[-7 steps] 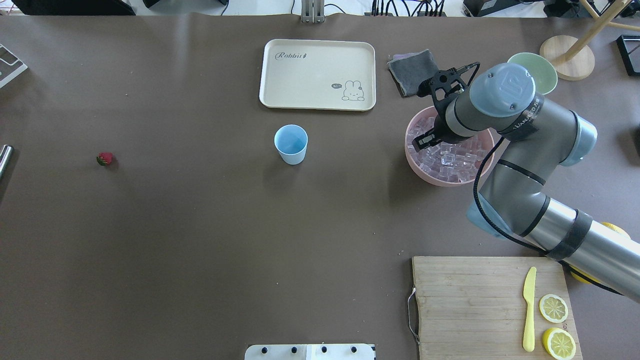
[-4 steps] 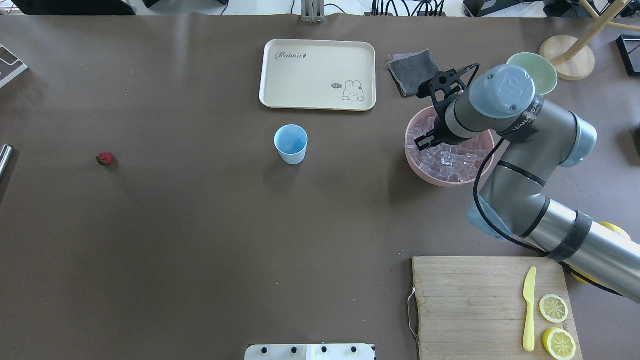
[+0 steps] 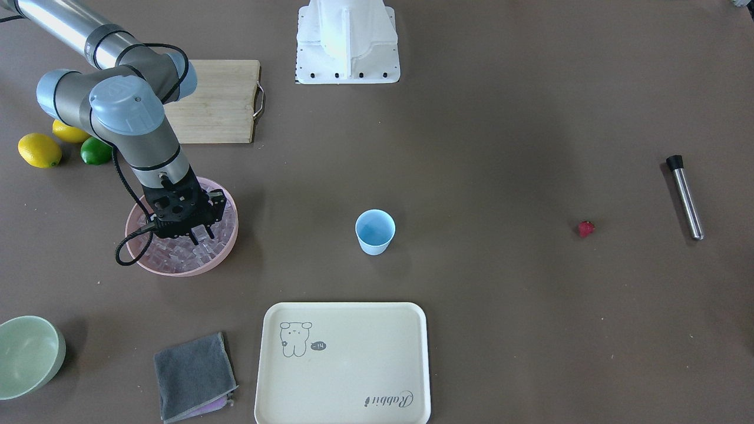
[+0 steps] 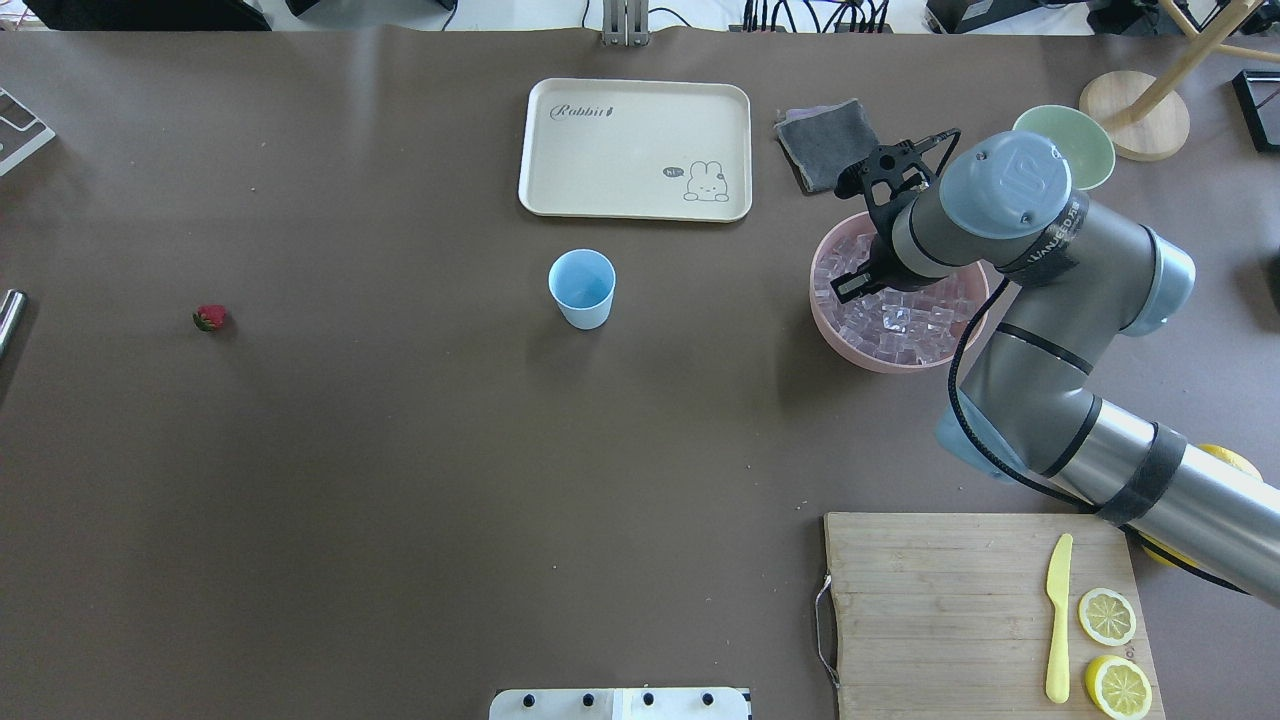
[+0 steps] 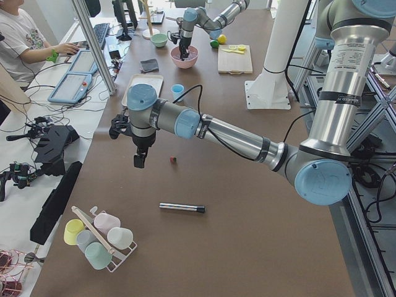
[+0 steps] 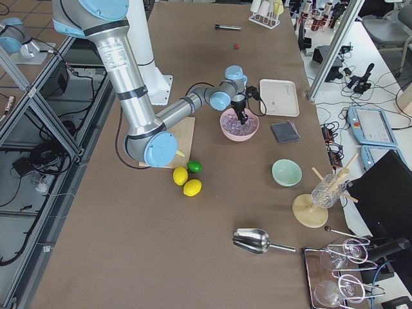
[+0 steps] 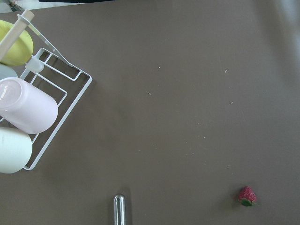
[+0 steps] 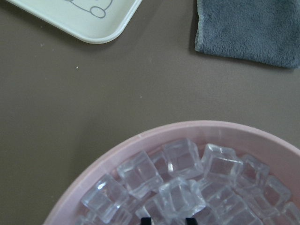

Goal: Mash ice and strawberries in cup
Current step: 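Close the right gripper on an ice cube and lift it, then carry the ice cube with the right gripper over the light-blue cup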

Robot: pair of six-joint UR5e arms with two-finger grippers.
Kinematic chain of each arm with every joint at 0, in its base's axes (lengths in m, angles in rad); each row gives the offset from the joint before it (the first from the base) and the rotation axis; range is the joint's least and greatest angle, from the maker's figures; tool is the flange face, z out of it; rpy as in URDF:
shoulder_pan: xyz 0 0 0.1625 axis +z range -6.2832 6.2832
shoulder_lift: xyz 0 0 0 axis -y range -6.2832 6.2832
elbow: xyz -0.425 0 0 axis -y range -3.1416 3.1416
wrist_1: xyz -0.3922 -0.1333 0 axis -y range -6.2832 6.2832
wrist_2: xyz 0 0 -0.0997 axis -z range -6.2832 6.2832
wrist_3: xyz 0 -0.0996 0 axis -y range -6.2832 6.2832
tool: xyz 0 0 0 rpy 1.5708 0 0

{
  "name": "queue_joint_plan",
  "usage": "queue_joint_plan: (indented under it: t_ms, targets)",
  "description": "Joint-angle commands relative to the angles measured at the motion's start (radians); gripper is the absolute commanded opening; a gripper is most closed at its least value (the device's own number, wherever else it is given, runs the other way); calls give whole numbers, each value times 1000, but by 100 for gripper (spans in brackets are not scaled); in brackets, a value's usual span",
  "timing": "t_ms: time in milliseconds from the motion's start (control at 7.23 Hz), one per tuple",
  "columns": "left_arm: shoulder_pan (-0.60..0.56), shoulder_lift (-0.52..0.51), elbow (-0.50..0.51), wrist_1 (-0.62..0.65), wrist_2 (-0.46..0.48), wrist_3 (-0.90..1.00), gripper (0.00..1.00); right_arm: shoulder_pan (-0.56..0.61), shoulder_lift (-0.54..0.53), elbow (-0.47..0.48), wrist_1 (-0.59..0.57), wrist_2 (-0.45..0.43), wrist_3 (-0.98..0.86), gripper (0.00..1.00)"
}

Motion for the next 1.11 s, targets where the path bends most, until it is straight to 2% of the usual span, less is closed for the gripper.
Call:
queue_joint_plan:
  t_ms: [0,138,277,415,553,830,968]
  targets:
    - [2,0,0,0,0,2,98,11,1,10,-1,7,0,8]
    - [2,0,-3,0,0,0,98,22,4,27,-14,10,3,0]
    - [2,3,-7,-2,-2,2,98,41,10,54,-27,26,9,0]
    - [2,8,-11,-2,-2,0,98,57,60,76,-90,49,20,0]
    - [2,9,-13,-2,-2,0,98,54,171,67,-182,49,135,0]
    - [2,14,-4,-2,-2,6,98,11,345,-12,-210,41,275,0]
    - [2,14,-11,-2,-2,3,98,-13,454,-107,-204,30,326,0]
